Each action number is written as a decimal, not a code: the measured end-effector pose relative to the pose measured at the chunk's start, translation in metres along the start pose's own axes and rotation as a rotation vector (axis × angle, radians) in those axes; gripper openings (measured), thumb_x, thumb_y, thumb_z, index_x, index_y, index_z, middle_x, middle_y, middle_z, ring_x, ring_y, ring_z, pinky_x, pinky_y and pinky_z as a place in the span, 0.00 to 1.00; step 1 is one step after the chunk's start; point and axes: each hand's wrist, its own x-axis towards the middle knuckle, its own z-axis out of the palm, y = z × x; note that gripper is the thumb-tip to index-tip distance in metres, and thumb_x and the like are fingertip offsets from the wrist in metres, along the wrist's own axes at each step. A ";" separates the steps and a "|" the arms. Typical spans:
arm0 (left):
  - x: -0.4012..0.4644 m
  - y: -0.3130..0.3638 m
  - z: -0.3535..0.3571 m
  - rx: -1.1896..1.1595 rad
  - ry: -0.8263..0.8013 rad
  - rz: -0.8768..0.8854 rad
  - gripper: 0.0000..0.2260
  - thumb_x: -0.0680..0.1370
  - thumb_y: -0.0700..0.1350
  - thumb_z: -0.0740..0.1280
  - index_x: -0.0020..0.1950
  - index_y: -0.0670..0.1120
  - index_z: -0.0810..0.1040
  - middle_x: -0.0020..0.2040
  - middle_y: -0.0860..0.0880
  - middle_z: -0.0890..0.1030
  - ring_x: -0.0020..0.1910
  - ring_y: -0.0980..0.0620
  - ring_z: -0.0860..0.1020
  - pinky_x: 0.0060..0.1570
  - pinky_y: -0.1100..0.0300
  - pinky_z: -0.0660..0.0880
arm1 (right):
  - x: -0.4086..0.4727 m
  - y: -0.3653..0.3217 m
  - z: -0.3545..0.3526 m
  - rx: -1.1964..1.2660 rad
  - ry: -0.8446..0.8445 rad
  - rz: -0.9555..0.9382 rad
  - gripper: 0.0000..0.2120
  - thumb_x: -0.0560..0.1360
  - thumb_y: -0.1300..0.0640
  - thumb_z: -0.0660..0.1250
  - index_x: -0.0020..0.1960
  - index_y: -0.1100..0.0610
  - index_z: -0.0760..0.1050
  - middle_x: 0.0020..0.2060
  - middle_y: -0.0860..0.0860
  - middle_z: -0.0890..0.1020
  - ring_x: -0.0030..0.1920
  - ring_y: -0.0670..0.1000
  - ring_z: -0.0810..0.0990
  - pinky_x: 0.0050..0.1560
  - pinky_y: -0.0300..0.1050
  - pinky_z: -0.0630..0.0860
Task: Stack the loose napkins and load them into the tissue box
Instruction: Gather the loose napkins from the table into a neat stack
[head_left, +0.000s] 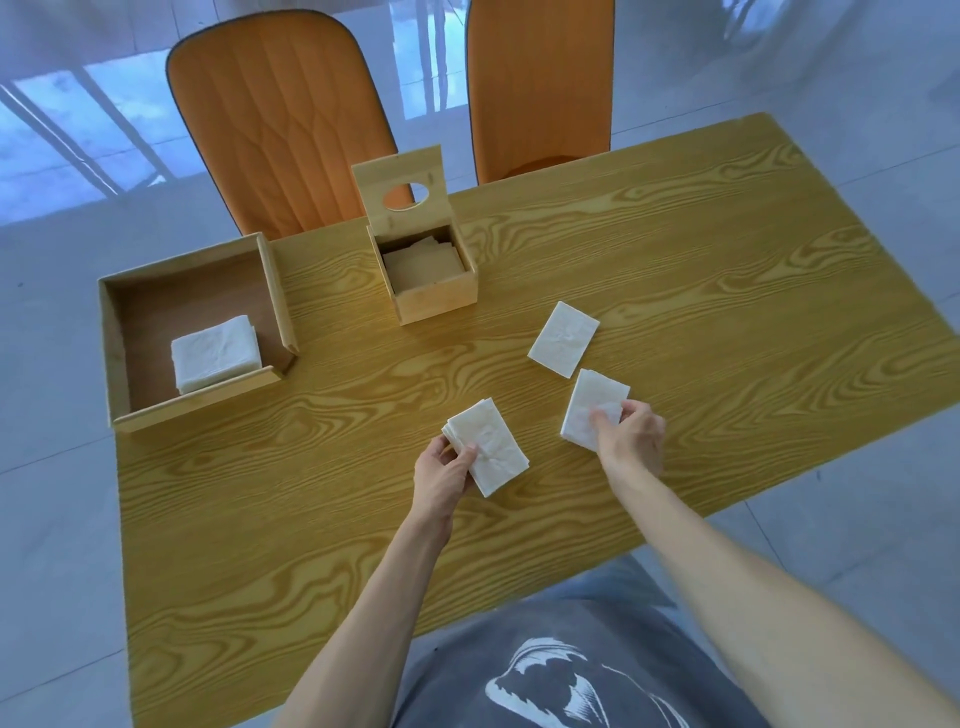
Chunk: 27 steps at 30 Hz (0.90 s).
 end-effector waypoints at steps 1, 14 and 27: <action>0.000 0.000 0.002 -0.007 0.002 0.006 0.08 0.80 0.39 0.67 0.59 0.45 0.78 0.53 0.45 0.84 0.52 0.46 0.84 0.51 0.50 0.82 | 0.003 0.000 0.001 -0.008 -0.011 0.015 0.25 0.75 0.45 0.70 0.66 0.56 0.72 0.65 0.57 0.72 0.60 0.58 0.77 0.58 0.55 0.76; -0.004 -0.002 0.022 0.011 0.069 0.044 0.05 0.80 0.39 0.67 0.52 0.49 0.80 0.52 0.44 0.85 0.54 0.42 0.83 0.57 0.43 0.79 | 0.011 0.008 0.001 0.033 -0.071 0.014 0.21 0.68 0.42 0.74 0.53 0.55 0.78 0.55 0.51 0.78 0.51 0.56 0.81 0.54 0.57 0.79; -0.002 -0.005 0.013 -0.055 0.013 0.007 0.09 0.82 0.40 0.62 0.60 0.45 0.79 0.53 0.44 0.85 0.50 0.47 0.84 0.40 0.58 0.81 | -0.011 0.006 -0.001 0.523 -0.303 -0.186 0.11 0.75 0.56 0.72 0.57 0.56 0.79 0.49 0.52 0.85 0.48 0.50 0.84 0.46 0.42 0.80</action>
